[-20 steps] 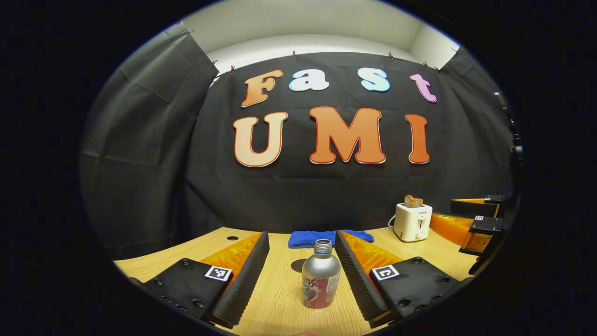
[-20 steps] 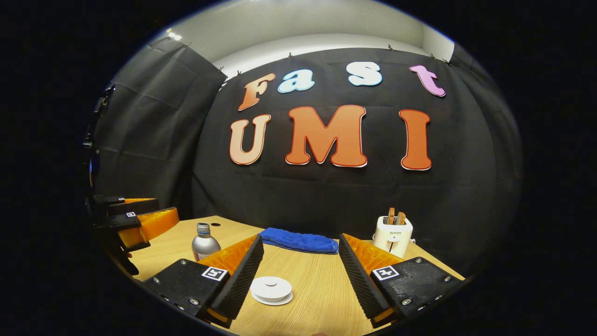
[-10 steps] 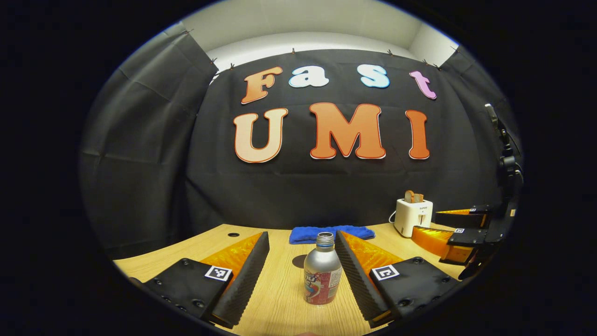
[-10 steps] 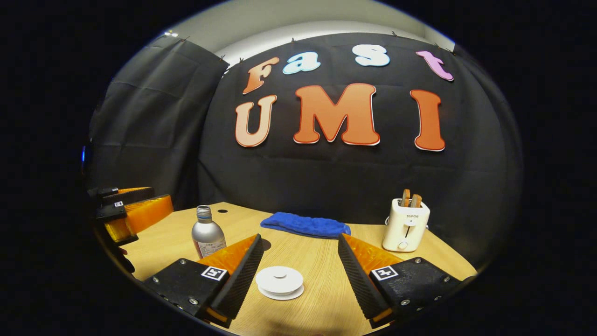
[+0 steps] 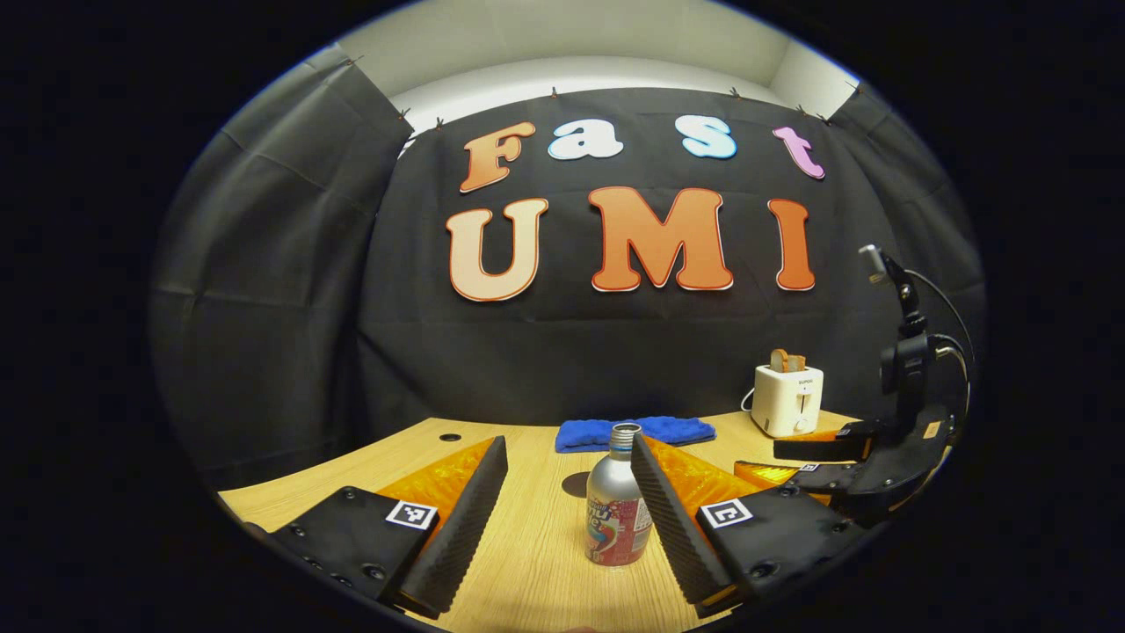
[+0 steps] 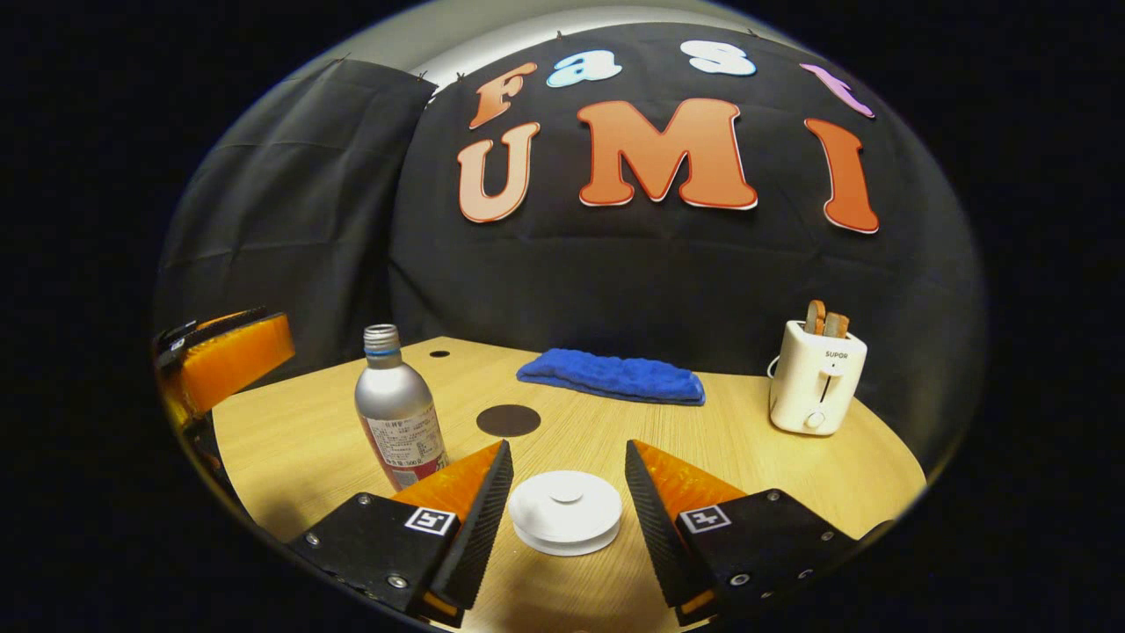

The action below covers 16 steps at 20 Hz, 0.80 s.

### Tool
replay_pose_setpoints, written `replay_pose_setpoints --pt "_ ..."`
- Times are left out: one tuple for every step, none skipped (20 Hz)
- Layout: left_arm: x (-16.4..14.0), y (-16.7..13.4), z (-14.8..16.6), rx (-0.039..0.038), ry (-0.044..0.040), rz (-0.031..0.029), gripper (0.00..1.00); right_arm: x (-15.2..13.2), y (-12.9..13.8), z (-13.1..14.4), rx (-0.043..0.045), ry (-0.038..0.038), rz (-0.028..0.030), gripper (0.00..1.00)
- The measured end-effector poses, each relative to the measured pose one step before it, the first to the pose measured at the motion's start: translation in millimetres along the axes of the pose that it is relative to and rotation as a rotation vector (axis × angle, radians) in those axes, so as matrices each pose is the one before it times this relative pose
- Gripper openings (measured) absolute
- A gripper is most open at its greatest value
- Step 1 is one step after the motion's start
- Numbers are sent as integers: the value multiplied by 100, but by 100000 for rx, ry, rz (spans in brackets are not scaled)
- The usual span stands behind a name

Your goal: Open the teacup lid with one hand, grasp the water bottle and pour water into the teacup with the other hand; after pouring, place the water bottle on the coaster and then close the teacup lid.

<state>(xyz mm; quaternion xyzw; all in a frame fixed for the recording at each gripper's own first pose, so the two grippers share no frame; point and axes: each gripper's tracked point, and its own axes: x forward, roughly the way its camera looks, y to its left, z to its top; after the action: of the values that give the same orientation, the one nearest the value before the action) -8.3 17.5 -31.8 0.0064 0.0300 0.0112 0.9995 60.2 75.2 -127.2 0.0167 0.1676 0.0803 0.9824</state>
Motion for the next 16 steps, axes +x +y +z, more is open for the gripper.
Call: replay_pose_setpoints --pt "79 178 -256 -97 441 327 93 387 167 -386 -162 1179 233 74" --pt "56 202 -175 -144 440 354 93 413 -78 -490 -383 1656 -433 71" --pt "76 102 -163 -131 444 295 93 331 -156 -582 -466 1588 -799 65" --pt "135 118 -206 -86 492 114 98 304 -150 -329 -355 1116 -919 62" --pt "57 15 -176 -85 492 146 89 295 55 -401 -211 1189 -321 55" --pt "148 -28 -150 -96 385 66 89 234 97 -264 222 1029 482 52" --pt "96 94 -234 -69 458 53 93 245 180 -148 503 327 441 48" --pt "127 72 -157 -13 580 54 89 239 -85 -40 276 226 108 47" --pt "133 40 -255 49 571 119 93 228 -54 -55 159 474 -120 46" --pt "140 65 -181 135 563 176 98 212 61 -70 157 343 185 44" --pt "104 -34 -127 83 457 53 93 113 176 41 555 171 735 39" --pt "126 -44 -67 -37 309 -117 89 212 145 -89 442 135 562 38" --pt "56 13 -102 -114 245 -91 89 143 -55 -76 -83 640 -258 33" --pt "119 -90 -26 -112 274 -325 89 57 4 -14 88 -50 -12 33" --pt "131 -123 -213 -170 378 -450 89 22 115 125 -39 -342 332 29" --pt "126 -146 -83 -173 486 -580 89 -164 68 -37 -199 -29 -223 33"
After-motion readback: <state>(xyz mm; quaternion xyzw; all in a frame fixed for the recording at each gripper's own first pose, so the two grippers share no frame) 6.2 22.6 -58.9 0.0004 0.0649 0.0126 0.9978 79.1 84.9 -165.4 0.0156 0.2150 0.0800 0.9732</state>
